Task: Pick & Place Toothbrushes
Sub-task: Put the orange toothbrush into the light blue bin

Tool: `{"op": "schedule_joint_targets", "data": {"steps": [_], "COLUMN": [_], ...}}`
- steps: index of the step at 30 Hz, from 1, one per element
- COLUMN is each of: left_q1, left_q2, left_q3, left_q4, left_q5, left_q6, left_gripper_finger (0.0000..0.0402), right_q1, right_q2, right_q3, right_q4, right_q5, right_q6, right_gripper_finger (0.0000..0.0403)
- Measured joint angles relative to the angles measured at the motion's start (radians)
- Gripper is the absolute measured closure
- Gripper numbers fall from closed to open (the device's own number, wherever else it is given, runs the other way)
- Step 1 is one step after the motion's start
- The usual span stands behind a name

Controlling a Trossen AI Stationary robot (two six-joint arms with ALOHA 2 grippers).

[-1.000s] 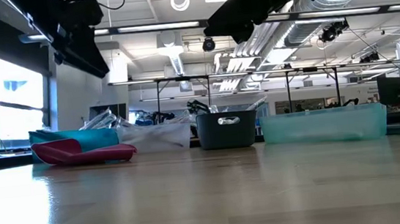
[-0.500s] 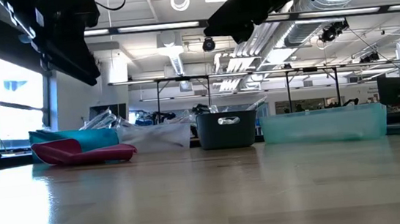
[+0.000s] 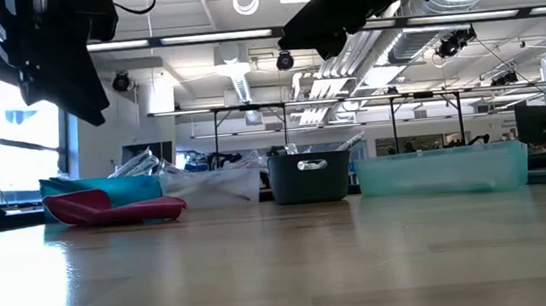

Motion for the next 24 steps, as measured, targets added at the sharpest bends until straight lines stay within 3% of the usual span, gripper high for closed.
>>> {"op": "schedule_joint_targets", "data": {"steps": [16, 24], "left_q1": [-0.182, -0.213], "left_q2": [0.041, 0.041], "left_q3": [0.0, 0.0], "left_q4": [0.057, 0.085], "left_q5": [0.006, 0.066], "left_q6": [-0.26, -0.342], "left_gripper_finger": [0.0231, 0.0231], "right_q1": [0.0, 0.0], "right_q2": [0.0, 0.0], "right_q3": [0.0, 0.0], "right_q4": [0.0, 0.0], "right_q5": [0.0, 0.0], "right_q6": [0.049, 0.045], "right_gripper_finger": [0.0282, 0.0282]}}
